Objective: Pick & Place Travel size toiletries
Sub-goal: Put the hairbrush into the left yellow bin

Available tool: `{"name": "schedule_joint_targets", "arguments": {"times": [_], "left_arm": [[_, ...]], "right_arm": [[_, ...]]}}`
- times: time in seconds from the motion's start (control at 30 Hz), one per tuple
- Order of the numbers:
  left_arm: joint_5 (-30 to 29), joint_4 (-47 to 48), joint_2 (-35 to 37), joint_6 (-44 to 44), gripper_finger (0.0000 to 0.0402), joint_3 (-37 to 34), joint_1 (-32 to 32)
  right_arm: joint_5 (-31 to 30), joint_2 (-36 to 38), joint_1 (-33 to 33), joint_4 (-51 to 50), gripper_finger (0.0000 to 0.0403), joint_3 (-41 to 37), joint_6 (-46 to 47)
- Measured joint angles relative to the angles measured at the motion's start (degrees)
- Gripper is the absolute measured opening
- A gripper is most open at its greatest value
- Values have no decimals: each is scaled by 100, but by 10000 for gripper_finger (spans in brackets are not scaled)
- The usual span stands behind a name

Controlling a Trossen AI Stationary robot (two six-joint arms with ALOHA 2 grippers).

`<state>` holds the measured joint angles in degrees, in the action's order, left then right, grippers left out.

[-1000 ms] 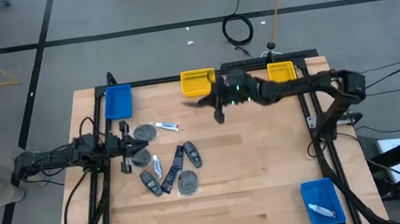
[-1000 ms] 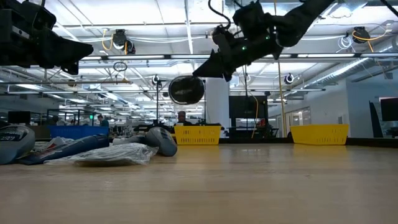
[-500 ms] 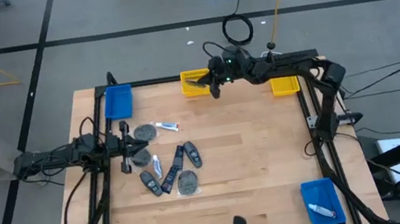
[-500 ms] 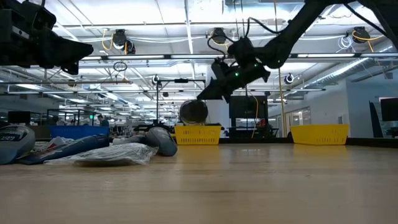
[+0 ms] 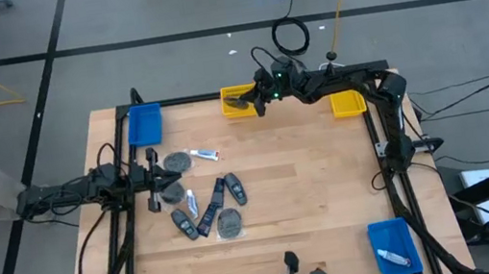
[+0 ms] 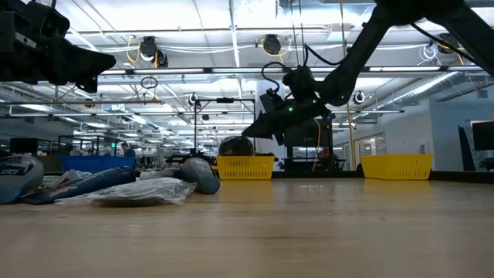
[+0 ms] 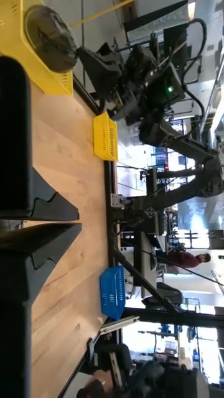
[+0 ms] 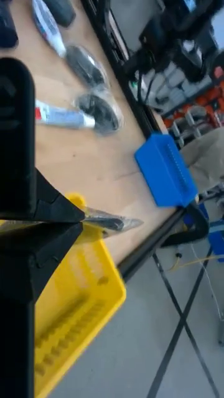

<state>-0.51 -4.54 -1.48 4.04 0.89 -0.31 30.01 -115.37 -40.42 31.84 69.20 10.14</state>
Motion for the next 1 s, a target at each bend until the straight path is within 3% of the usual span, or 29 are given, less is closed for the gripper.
{"name": "schedule_joint_targets", "arguments": {"times": [0.4, 0.53, 1.0], "left_arm": [[0, 0, 0, -1, 19, -2, -1], [0, 0, 0, -1, 19, 0, 1], [0, 0, 1, -1, 19, -2, 1]], "right_arm": [[28, -9, -311, -568, 0, 41, 292], [484, -9, -202, -217, 0, 38, 556], [-128, -7, -275, -750, 0, 38, 417]]}}
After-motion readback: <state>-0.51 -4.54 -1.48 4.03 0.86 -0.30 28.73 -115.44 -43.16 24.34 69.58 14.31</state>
